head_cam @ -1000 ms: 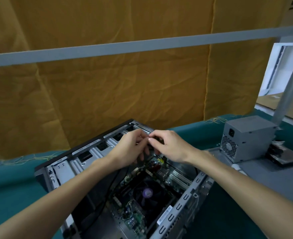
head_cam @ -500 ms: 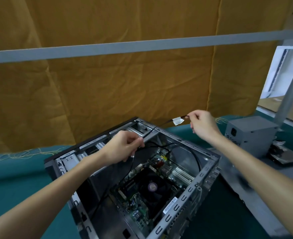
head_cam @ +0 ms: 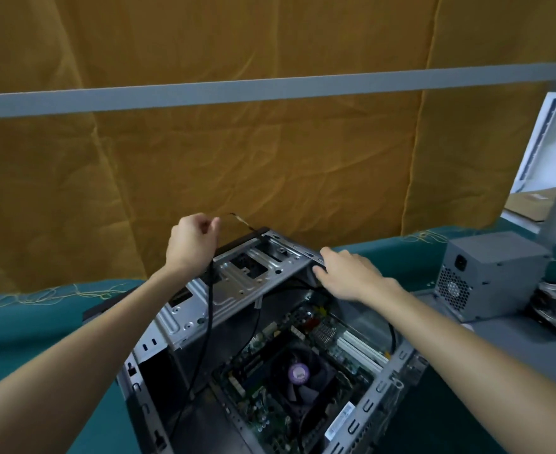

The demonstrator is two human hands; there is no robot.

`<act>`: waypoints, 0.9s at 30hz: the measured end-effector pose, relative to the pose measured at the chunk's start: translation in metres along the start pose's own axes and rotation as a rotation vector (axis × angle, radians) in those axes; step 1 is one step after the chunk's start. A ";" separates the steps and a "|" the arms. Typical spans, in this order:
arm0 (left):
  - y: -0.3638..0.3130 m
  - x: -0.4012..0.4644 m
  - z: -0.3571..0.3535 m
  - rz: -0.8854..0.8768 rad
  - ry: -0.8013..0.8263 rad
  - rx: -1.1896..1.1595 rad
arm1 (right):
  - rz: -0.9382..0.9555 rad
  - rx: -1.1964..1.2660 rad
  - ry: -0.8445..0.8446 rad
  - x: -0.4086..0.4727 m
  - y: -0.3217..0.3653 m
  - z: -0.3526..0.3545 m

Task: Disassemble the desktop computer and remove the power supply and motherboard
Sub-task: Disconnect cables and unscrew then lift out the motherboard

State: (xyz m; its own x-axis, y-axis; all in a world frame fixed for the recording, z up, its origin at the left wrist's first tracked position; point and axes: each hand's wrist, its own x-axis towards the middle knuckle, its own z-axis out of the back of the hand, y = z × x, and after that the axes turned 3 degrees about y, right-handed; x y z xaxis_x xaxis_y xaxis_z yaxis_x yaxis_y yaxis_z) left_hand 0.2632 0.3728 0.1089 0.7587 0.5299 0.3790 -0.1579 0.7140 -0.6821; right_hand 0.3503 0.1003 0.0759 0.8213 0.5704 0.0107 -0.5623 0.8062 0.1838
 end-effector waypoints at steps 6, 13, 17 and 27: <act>0.010 0.036 0.003 0.137 -0.098 -0.083 | 0.039 -0.087 -0.083 -0.003 0.002 -0.003; 0.027 0.035 -0.024 0.175 0.169 0.321 | -0.005 -0.100 -0.067 0.002 -0.001 -0.007; 0.018 0.026 -0.031 0.143 0.139 0.483 | -0.008 -0.014 -0.021 0.003 -0.008 -0.007; -0.062 -0.072 -0.060 -0.451 0.514 0.097 | -0.056 0.333 -0.033 -0.010 -0.020 0.003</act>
State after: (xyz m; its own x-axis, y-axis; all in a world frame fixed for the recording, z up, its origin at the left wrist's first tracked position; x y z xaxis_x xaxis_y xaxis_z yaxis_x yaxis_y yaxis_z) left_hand 0.2563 0.2631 0.0865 0.9632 -0.0959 0.2512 0.2058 0.8641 -0.4593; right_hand 0.3533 0.0778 0.0753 0.8559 0.5167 0.0220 -0.4581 0.7377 0.4959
